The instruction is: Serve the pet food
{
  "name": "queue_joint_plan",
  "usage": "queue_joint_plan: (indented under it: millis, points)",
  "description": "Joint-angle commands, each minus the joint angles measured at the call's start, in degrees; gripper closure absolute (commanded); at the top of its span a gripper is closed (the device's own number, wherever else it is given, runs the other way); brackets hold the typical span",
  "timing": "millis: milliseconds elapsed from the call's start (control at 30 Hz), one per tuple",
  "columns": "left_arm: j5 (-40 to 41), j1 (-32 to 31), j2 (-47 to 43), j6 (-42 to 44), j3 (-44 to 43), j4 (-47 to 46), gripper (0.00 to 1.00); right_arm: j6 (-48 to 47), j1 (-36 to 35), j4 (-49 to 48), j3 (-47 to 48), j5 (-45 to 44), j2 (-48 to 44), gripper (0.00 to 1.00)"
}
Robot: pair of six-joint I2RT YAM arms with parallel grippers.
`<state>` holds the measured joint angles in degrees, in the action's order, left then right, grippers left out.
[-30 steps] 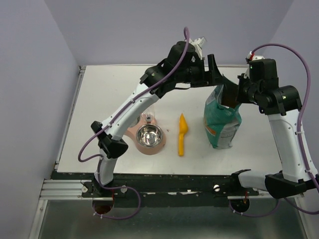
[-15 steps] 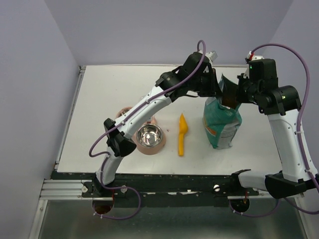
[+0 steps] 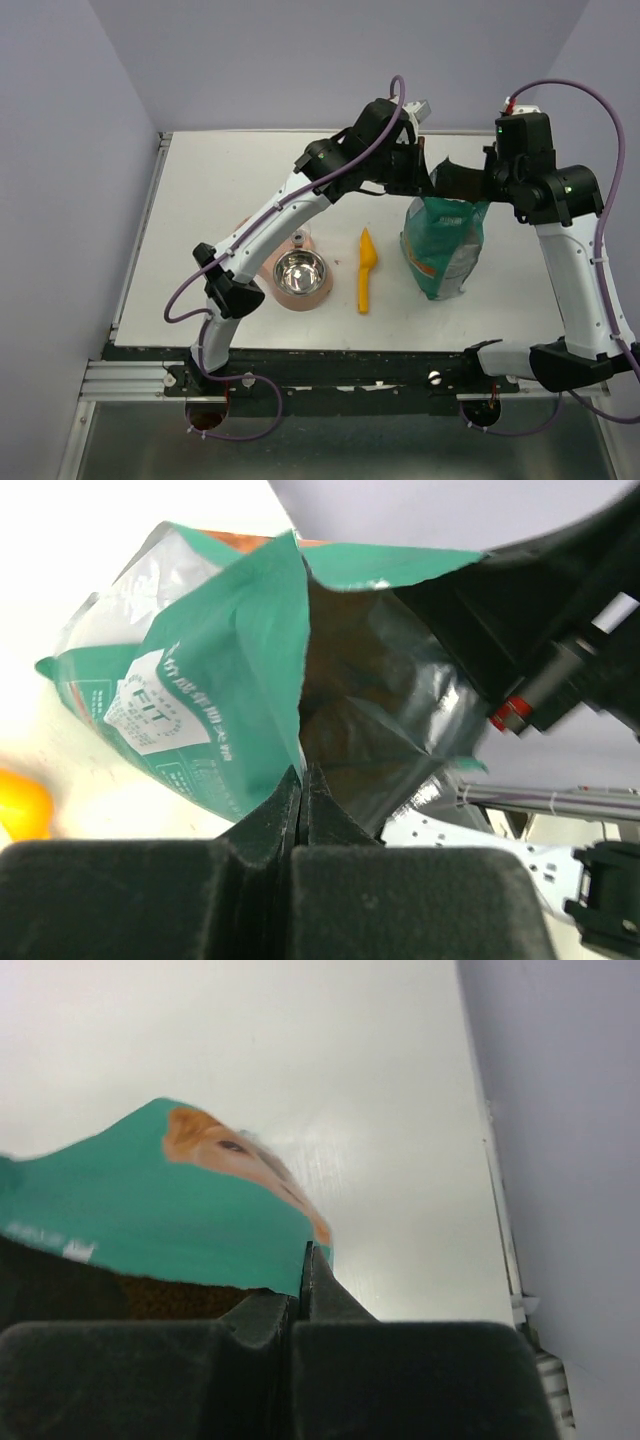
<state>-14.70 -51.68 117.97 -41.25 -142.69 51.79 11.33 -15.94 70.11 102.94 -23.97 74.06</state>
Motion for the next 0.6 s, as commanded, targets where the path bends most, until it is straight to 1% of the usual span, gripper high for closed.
queue_joint_plan:
  millis: [0, 100, 167, 267, 333, 400, 467, 500, 567]
  points:
    - [-4.79, 2.11, -7.50, -0.13, -2.24, -5.45, 1.00, 0.79, 0.21, -0.68, 10.42, -16.36, 0.11, 1.00]
    - [-11.56, 1.67, -5.04, -6.71, -3.11, -13.26, 1.00, 2.64, 0.21, 1.08, 16.32, -21.54, 2.13, 1.00]
    - [-13.59, 0.53, -2.32, -9.97, -5.30, -17.66, 1.00, 2.21, 0.21, 0.91, 19.57, -25.23, 2.66, 1.00]
    - [-18.34, -0.26, 1.72, -17.78, -5.49, -26.98, 1.00, -0.08, 0.21, -0.06, 22.65, -30.34, 2.14, 1.00]
    - [-19.75, -1.14, 4.18, -19.73, -5.23, -30.42, 1.00, -3.06, 0.30, -1.54, 22.40, -33.41, 0.57, 1.00]
    - [-20.54, -1.84, 6.38, -18.87, -5.40, -30.70, 1.00, -6.74, 0.30, -3.30, 19.86, -36.49, -1.80, 1.00]
    - [-21.68, -1.93, 7.44, -16.77, -3.31, -28.69, 1.00, -7.99, 0.04, -3.40, 15.39, -37.12, -4.44, 1.00]
    - [-21.43, -1.85, 7.62, -13.88, -2.08, -26.06, 1.00, -7.91, 0.12, -3.14, 11.97, -36.07, -5.50, 1.00]
    - [-19.24, -1.58, 6.49, -6.69, 1.00, -19.73, 1.00, -5.37, 0.12, -2.35, 6.60, -30.20, -7.78, 1.00]
